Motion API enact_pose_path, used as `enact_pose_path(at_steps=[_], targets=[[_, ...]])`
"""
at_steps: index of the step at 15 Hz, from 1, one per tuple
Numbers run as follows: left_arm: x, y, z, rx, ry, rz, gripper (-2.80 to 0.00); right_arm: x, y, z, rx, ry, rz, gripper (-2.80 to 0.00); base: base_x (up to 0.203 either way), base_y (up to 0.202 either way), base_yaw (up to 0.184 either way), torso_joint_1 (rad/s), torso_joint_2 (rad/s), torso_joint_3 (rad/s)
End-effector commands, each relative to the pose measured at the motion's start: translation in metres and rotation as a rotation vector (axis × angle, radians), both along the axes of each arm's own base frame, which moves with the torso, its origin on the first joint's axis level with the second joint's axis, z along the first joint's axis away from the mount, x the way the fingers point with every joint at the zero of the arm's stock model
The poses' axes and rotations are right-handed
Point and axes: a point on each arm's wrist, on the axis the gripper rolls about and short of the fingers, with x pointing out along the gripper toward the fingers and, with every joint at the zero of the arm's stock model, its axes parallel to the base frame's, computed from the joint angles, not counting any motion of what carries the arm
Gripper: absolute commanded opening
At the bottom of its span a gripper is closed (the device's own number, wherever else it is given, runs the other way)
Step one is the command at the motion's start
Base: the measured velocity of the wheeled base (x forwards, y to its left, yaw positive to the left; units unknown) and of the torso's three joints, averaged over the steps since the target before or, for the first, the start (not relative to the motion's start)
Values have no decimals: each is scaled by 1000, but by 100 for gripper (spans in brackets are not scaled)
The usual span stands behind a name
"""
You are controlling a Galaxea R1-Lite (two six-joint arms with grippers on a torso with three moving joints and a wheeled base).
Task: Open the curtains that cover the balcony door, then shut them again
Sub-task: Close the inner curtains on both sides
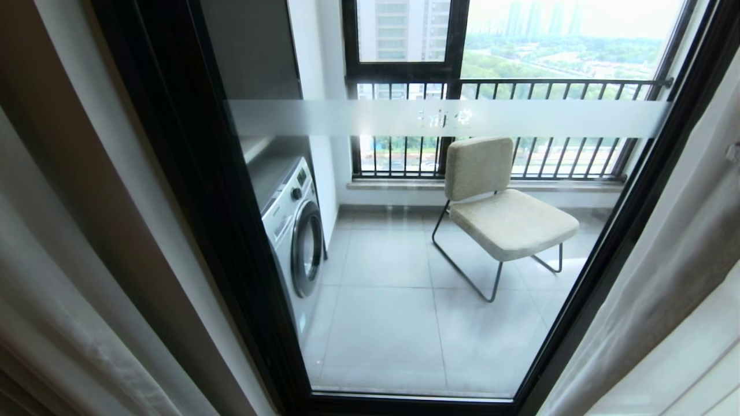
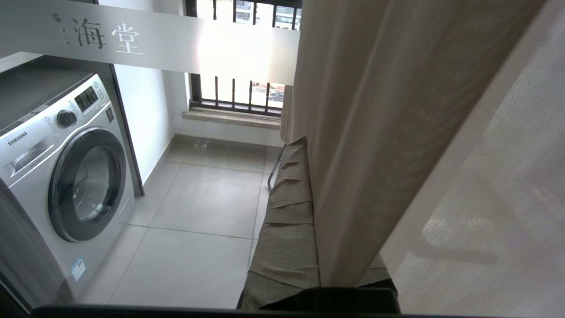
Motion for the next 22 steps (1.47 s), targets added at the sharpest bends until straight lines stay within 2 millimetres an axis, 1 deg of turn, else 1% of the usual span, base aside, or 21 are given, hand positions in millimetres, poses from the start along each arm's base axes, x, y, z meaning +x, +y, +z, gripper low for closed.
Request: enact_pose_path(at_steps=[1, 7, 18, 20, 22], targets=[[0, 0, 0, 0, -1, 0, -280, 0, 0, 1, 0, -7, 0, -280, 0, 189, 3, 2, 2, -2], [0, 0, 0, 0, -1, 0, -280, -1, 0, 3, -1, -16, -1, -280, 0, 170, 0, 3, 2, 2], [0, 0, 0, 0, -1, 0, -280, 8, 0, 18, -1, -48, -1, -280, 0, 0, 0, 0, 0, 0], [0, 0, 0, 0, -1, 0, -280, 14, 0, 22, -10, -55, -2, -280, 0, 0, 0, 0, 0, 0], [0, 0, 0, 0, -1, 0, -280, 21, 1, 22, -40, -49, -1, -280, 0, 0, 0, 0, 0, 0]])
